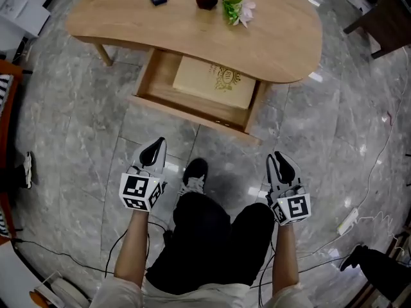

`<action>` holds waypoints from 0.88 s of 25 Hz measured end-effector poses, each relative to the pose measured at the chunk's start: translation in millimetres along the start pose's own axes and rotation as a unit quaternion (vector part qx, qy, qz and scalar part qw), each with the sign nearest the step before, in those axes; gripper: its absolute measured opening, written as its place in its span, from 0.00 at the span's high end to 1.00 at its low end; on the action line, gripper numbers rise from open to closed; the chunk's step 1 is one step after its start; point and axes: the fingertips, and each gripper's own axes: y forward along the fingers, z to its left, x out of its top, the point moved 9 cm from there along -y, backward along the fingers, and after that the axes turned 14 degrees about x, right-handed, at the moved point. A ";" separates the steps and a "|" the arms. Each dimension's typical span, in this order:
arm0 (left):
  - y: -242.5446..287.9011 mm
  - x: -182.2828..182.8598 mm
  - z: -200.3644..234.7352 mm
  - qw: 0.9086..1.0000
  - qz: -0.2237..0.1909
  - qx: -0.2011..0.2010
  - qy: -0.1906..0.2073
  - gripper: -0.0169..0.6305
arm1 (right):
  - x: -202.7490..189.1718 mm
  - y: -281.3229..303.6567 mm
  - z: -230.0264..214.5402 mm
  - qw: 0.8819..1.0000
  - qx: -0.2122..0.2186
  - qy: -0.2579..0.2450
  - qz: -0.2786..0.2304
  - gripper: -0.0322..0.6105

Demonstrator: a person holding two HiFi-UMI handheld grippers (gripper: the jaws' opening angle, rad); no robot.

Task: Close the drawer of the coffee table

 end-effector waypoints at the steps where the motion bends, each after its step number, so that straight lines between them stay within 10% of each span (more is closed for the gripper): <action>1: 7.9 -6.3 2.4 1.000 -0.015 0.001 -0.004 0.96 | -6.7 5.2 -3.4 1.000 0.011 -0.018 -0.013 0.81; 7: 25.5 -22.4 3.2 0.997 -0.079 -0.004 0.018 0.96 | -25.9 26.5 -0.6 0.992 0.050 -0.106 -0.054 0.68; 22: 72.8 -0.8 -3.1 0.998 -0.066 -0.015 0.016 0.96 | -25.7 68.2 -2.7 0.990 0.035 -0.133 -0.011 0.71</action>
